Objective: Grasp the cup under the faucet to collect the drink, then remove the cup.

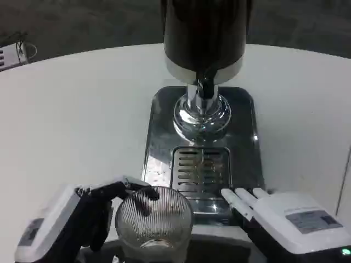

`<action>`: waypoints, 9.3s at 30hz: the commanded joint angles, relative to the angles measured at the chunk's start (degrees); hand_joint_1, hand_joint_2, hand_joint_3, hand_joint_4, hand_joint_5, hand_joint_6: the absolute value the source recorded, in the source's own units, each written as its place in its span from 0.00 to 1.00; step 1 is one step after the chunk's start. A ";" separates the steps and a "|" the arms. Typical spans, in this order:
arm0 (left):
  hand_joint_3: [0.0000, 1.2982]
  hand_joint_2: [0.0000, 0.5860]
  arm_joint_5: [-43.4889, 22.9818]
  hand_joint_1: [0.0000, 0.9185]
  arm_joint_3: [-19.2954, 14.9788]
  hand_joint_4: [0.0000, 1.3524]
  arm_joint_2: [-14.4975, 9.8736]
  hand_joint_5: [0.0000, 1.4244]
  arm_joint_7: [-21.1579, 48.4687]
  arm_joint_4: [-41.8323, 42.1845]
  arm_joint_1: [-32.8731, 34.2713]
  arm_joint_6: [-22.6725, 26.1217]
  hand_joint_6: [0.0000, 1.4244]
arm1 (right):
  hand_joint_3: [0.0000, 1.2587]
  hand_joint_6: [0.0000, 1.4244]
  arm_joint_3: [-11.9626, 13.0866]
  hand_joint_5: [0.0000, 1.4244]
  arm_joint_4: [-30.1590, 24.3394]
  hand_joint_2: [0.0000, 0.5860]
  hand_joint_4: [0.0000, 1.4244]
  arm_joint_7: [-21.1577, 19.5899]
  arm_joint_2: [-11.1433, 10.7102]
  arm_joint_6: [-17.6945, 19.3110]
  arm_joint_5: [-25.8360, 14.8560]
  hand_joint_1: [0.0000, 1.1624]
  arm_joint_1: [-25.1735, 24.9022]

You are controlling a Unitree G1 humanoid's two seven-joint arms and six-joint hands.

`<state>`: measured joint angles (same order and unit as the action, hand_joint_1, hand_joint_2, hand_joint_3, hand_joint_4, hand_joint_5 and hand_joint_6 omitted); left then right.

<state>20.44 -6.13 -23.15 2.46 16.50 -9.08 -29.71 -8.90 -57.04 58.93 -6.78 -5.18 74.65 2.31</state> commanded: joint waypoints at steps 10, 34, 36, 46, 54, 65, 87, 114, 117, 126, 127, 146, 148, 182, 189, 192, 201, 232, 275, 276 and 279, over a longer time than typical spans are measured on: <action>0.76 0.00 -1.18 0.66 -0.43 0.85 0.05 0.94 0.21 1.36 -0.90 -1.13 1.00 | 0.00 0.00 -0.36 0.00 -1.34 0.80 0.00 0.86 0.84 0.71 0.46 0.43 0.45; 0.76 0.00 2.29 0.66 1.05 0.85 3.07 0.94 -2.34 -5.38 5.98 0.74 1.00 | 0.00 0.00 0.49 0.00 -2.92 0.80 0.00 1.03 2.13 1.22 1.02 0.43 1.14; 0.76 0.00 3.19 0.66 1.36 0.85 3.55 0.94 -2.87 -7.17 7.78 0.96 1.00 | 0.00 0.00 0.64 0.00 -2.96 0.80 0.00 0.96 2.30 1.36 0.97 0.43 1.11; 0.76 0.00 9.81 0.66 5.45 0.85 5.10 0.94 -8.33 -19.55 20.75 2.62 1.00 | 0.00 0.00 3.11 0.00 -2.96 0.80 0.00 -0.29 3.02 3.20 -0.97 0.43 2.46; 0.76 0.00 13.25 0.66 8.44 0.85 4.65 0.94 -12.80 -30.74 31.57 4.09 1.00 | 0.00 0.00 6.30 0.00 -2.96 0.80 0.00 -0.57 3.22 5.24 -4.28 0.43 3.84; 0.76 0.00 15.58 0.66 13.58 0.85 5.11 0.94 -19.77 -47.17 44.60 5.55 1.00 | 0.00 0.00 11.45 0.00 -2.96 0.80 0.00 -0.20 1.02 6.24 -9.70 0.43 5.67; 0.47 0.03 16.68 0.28 21.70 0.39 4.78 0.62 -18.98 -51.87 51.46 12.30 0.87 | 0.00 0.00 16.80 0.00 -2.96 0.80 0.00 -0.12 -3.96 3.55 -17.04 0.43 6.83; 0.04 0.01 9.34 0.08 18.83 0.00 0.40 0.17 -13.19 -46.54 47.92 7.14 0.31 | 0.02 0.00 12.33 0.00 -0.18 0.81 0.00 -2.12 -10.43 -4.47 -19.16 0.43 4.41; 0.04 0.00 7.54 0.07 17.45 0.00 -0.52 0.17 -12.34 -44.05 45.58 5.73 0.31 | 0.02 0.00 11.78 0.00 0.03 0.81 0.00 -2.50 -10.59 -4.88 -18.99 0.43 4.12; 0.06 0.00 0.30 0.04 10.84 0.02 -3.64 0.16 -6.79 -29.46 34.11 5.41 0.28 | 0.02 0.00 10.37 0.00 0.43 0.82 0.00 -3.32 -10.96 -6.00 -18.49 0.42 3.48; 0.07 0.00 -1.20 0.03 10.02 0.04 -3.66 0.16 -5.82 -27.92 32.97 5.48 0.26 | 0.02 0.00 10.21 0.00 0.48 0.82 0.00 -3.36 -10.97 -6.16 -18.39 0.42 3.39; 0.12 0.09 -25.62 0.00 5.72 0.11 -2.35 0.18 16.34 -13.60 40.49 12.62 0.23 | 0.02 0.00 8.18 0.00 -0.21 0.82 0.00 -3.34 -10.82 -7.33 -16.42 0.42 3.11; 0.12 0.09 -25.60 0.00 5.96 0.10 -2.12 0.18 17.66 -14.27 41.86 13.23 0.23 | 0.02 0.00 8.11 0.00 -0.47 0.82 0.00 -3.32 -10.75 -7.39 -16.21 0.42 3.30; 0.09 0.02 -11.60 0.00 16.19 0.08 -3.18 0.16 29.28 -27.20 54.11 4.38 0.19 | 0.02 0.00 14.07 0.00 -2.96 0.82 0.00 -2.60 -4.75 -4.46 -19.80 0.41 7.08; 0.09 0.00 -8.12 0.00 17.59 0.07 -3.85 0.16 28.28 -28.18 54.65 2.25 0.18 | 0.00 0.00 19.32 0.00 -1.29 0.64 0.00 -5.87 -2.45 -14.16 -34.07 0.47 7.17; 0.09 0.00 -7.69 0.00 17.85 0.07 -4.02 0.15 28.09 -28.67 54.74 1.81 0.18 | 0.00 0.00 22.46 0.00 0.77 0.56 0.00 -10.72 -0.78 -15.76 -42.02 0.52 7.75; 0.08 0.00 -7.59 0.00 18.27 0.07 -3.99 0.15 27.87 -30.03 55.33 1.28 0.18 | 0.00 0.04 23.17 0.03 11.66 0.41 0.00 -26.94 -1.01 -11.29 -53.95 0.62 4.52; 0.08 0.00 -9.62 0.00 16.45 0.07 -6.95 0.12 28.05 -28.52 54.34 3.00 0.16 | 0.00 0.00 12.61 0.00 39.26 0.33 0.00 -44.88 -7.17 -3.48 -62.22 0.70 -15.34; 0.12 0.02 -17.51 0.00 3.86 0.10 3.63 0.16 13.05 -23.67 44.35 -4.47 0.19 | 0.00 0.00 6.80 0.00 51.60 0.33 0.00 -50.06 -5.20 -2.62 -63.25 0.72 -24.12; 0.12 0.03 -17.18 0.00 3.39 0.10 3.65 0.16 12.44 -21.96 42.82 -4.37 0.20 | 0.00 0.00 6.81 0.00 51.60 0.33 0.00 -50.08 -5.19 -2.62 -63.28 0.72 -24.06; 0.12 0.04 -14.96 0.00 1.84 0.10 3.48 0.16 10.15 -15.92 37.17 -3.48 0.20 | 0.00 0.00 6.71 0.00 51.64 0.33 0.00 -50.12 -5.20 -2.46 -63.33 0.72 -23.95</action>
<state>3.07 -2.59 -19.52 14.93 -5.06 33.53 -33.21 -2.09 -5.55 9.20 -12.01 -8.86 11.93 -22.48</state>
